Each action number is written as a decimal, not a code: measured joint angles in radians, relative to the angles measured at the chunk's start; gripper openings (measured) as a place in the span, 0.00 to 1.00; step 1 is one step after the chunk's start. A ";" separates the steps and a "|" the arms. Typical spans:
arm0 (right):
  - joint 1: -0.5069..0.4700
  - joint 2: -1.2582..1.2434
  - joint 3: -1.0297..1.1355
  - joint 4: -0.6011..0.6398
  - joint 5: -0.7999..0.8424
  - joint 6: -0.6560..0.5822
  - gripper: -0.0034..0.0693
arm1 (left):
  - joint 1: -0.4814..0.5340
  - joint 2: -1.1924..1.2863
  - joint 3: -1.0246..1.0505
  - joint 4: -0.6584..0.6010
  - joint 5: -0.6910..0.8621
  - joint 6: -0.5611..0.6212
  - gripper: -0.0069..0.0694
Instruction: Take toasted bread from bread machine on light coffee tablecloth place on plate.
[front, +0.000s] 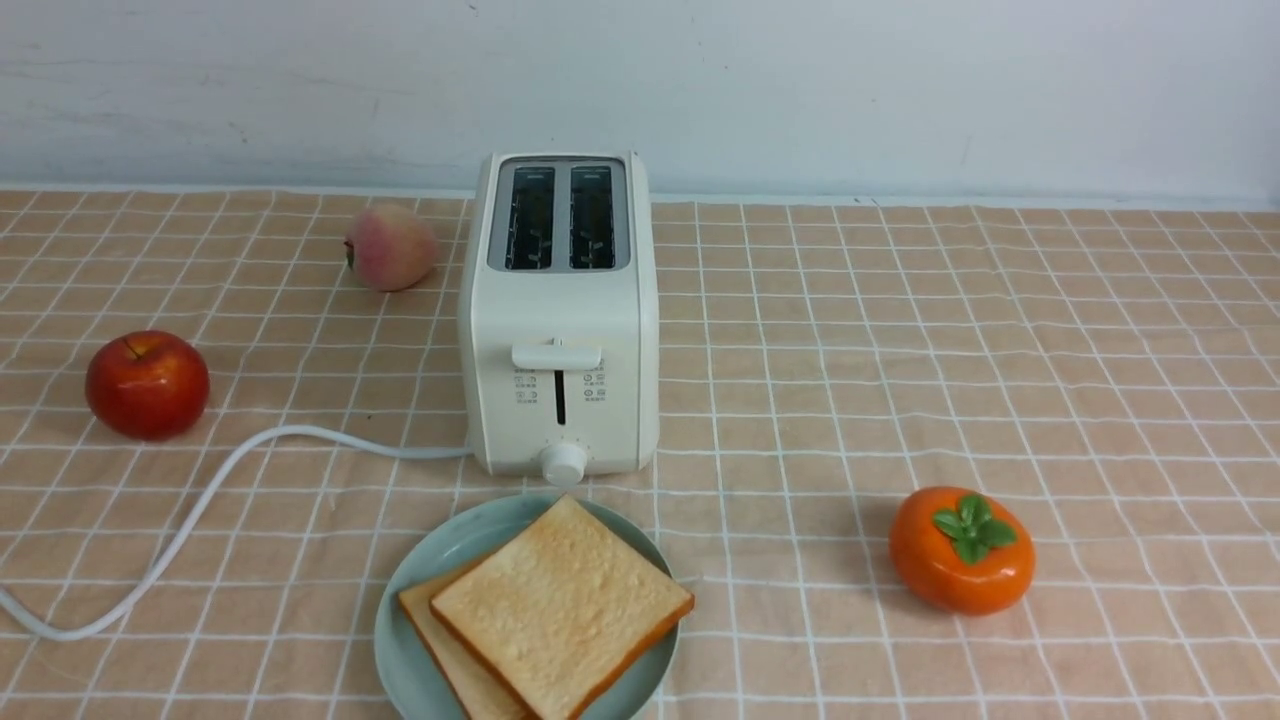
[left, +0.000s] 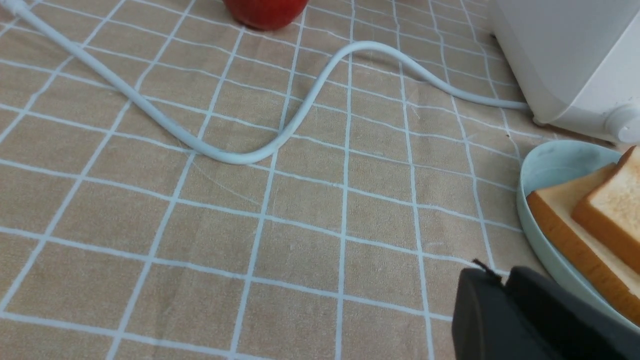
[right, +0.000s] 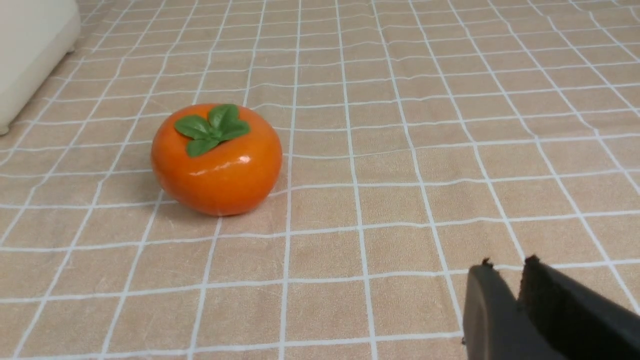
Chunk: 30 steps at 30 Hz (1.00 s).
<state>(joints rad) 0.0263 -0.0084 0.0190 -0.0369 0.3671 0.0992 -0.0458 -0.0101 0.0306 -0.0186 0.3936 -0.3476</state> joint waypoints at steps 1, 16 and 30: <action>0.000 0.000 0.000 0.000 0.000 0.000 0.19 | 0.000 0.000 0.000 0.000 0.001 0.000 0.16; 0.000 0.000 0.000 0.000 0.000 0.000 0.21 | 0.000 0.000 0.000 0.000 0.000 0.000 0.18; 0.000 0.000 0.000 0.000 0.000 0.000 0.23 | 0.000 0.000 0.000 0.000 0.000 0.000 0.19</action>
<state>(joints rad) 0.0263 -0.0084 0.0190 -0.0369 0.3671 0.0992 -0.0458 -0.0101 0.0306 -0.0186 0.3935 -0.3476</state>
